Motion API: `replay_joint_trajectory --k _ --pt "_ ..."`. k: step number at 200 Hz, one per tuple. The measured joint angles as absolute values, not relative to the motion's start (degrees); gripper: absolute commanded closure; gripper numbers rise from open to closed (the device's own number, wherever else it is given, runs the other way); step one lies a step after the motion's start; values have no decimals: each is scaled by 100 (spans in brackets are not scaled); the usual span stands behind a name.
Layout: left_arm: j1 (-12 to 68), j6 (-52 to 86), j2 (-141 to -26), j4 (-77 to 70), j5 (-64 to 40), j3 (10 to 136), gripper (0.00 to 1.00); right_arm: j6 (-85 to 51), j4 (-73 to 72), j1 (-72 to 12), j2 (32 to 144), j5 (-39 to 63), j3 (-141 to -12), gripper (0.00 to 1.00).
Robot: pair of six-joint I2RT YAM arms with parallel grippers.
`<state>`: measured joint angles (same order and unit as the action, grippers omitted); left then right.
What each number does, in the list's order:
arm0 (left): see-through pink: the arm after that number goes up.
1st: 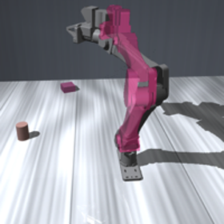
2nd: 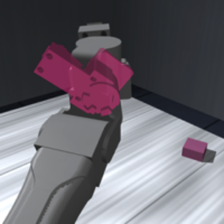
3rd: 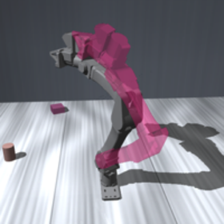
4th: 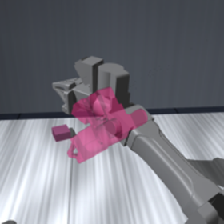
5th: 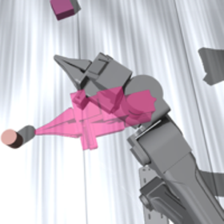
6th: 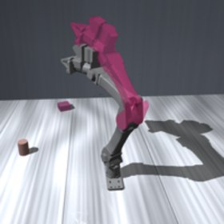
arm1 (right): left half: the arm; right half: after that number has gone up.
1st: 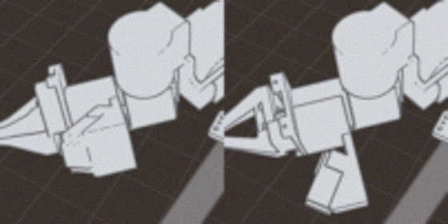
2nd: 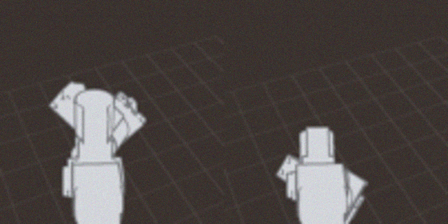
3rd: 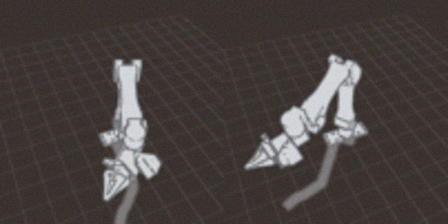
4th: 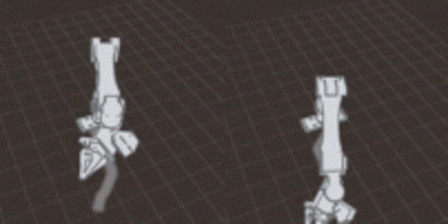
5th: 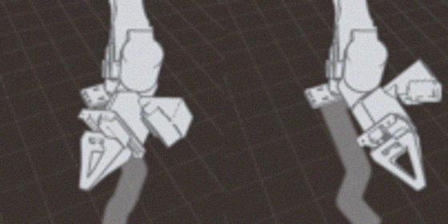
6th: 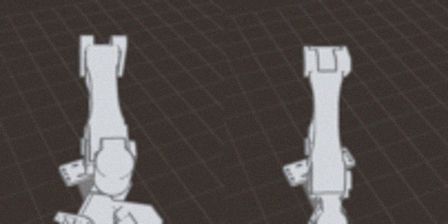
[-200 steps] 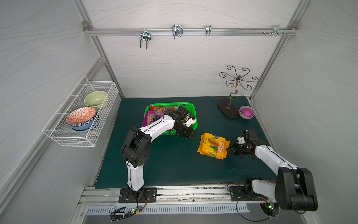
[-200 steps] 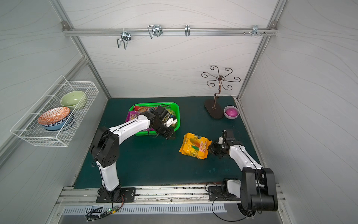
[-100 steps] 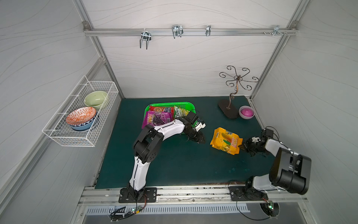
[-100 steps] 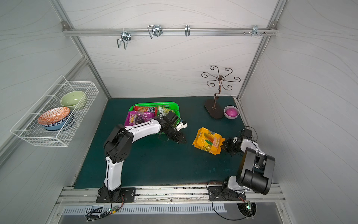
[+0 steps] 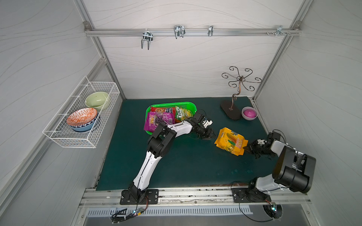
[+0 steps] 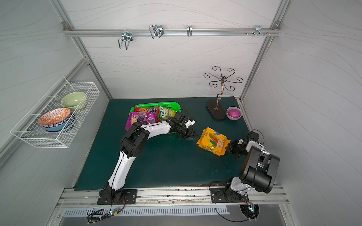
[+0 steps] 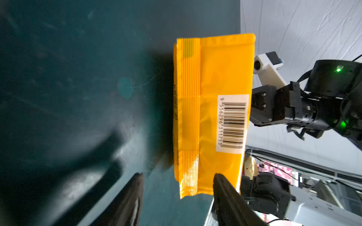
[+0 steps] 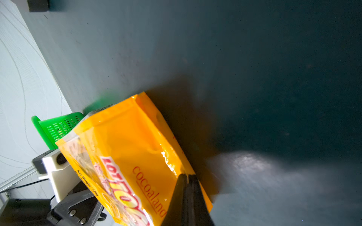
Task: Put the candies in the basket
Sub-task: Pick up the candy at the center of the board.
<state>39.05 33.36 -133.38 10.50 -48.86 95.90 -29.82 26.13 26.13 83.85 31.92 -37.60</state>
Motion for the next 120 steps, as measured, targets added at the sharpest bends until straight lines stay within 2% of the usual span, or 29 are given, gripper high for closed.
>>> replay_joint_trajectory --k 78,120 --pt "3966 4171 -13638 301 -5454 9815 52 -2888 2613 2628 8385 3264 -3760 100" --pt "3997 4270 -13708 274 -5483 9898 51 -2886 2613 2628 8385 3269 -3760 100"
